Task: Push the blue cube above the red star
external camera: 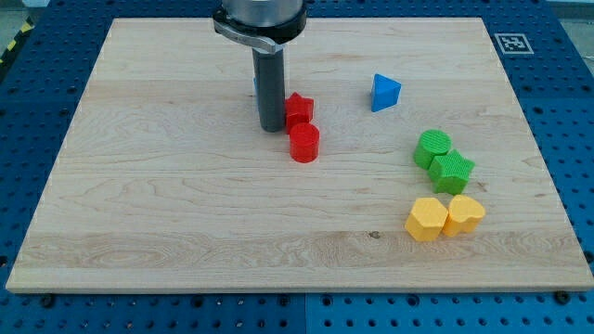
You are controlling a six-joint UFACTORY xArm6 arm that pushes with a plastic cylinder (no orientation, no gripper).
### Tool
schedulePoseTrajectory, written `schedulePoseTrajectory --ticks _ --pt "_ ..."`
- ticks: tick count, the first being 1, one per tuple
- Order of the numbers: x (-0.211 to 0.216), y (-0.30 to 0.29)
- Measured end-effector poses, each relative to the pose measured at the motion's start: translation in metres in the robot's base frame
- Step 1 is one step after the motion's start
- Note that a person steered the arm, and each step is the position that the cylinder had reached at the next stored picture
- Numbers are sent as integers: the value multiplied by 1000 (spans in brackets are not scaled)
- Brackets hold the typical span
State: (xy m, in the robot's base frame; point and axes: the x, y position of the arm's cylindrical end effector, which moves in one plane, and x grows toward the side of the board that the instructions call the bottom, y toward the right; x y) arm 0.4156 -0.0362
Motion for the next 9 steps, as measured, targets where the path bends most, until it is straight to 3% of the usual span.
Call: schedulePoseTrajectory --ticks 2,7,9 --pt "-35 -94" --pt "-46 -8" --pt "-121 -43"
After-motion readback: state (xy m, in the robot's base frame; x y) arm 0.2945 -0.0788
